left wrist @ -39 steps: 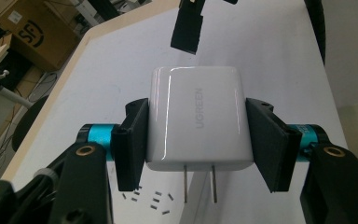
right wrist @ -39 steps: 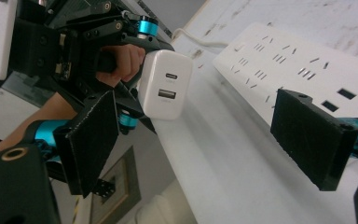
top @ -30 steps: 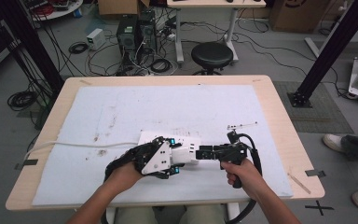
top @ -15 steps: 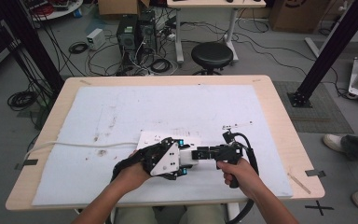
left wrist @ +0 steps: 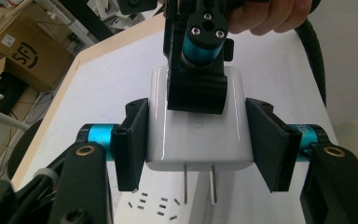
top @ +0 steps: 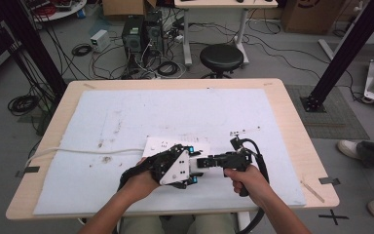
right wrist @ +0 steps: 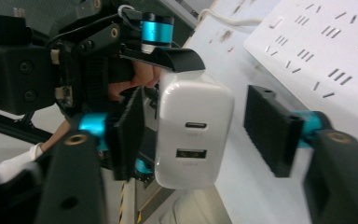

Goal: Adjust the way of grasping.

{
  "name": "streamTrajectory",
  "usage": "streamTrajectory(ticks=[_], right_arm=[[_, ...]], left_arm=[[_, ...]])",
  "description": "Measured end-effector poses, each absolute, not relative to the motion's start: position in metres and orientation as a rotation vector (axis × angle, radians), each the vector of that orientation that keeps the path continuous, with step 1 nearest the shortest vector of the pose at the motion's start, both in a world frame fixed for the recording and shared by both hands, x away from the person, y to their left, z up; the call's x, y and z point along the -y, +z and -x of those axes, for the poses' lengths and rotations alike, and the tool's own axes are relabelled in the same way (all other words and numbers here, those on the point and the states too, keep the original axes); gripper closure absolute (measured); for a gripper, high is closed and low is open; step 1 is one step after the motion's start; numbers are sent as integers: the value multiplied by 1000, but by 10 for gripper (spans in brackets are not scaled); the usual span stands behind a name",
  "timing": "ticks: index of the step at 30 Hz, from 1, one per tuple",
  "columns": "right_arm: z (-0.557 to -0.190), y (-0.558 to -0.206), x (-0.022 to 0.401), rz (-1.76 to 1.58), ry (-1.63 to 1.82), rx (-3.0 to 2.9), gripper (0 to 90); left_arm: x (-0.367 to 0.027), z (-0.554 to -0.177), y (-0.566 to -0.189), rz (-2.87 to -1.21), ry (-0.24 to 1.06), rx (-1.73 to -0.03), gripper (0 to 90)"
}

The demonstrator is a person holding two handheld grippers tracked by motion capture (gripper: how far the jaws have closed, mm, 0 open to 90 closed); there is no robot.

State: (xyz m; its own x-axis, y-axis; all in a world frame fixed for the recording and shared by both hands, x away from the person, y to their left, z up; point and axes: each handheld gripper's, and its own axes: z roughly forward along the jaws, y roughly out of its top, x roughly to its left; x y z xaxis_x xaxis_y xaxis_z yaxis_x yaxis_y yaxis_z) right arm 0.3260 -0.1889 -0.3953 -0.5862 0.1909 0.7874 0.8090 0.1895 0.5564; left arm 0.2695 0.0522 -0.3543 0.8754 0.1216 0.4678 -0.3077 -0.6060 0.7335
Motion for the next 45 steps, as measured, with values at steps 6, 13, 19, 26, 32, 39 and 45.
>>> streamTrajectory(ticks=[6, 13, 19, 26, 32, 39, 45], right_arm=[[-325, -395, 188, 901, -1408, 1909, 596], [-325, -395, 189, 940, -1377, 1894, 628], [-327, -395, 197, 982, -1393, 1942, 635], [-332, -394, 210, 1038, -1408, 1983, 635], [-333, -393, 218, 1045, -1413, 2067, 636], [-333, -377, 230, 1044, -1386, 2241, 636], [-338, -365, 238, 1047, -1350, 2325, 636]], left_arm=[[-53, -269, -355, -2137, 619, 136, 425], [-51, -270, -357, -2146, 615, 123, 421], [-65, -278, -359, -2101, 516, -23, 291], [-98, -284, -366, -2024, 451, -212, 241], [-130, -288, -372, -1930, 413, -377, 232], [-164, -287, -379, -1862, 420, -496, 228], [-186, -282, -384, -1830, 436, -567, 228]])
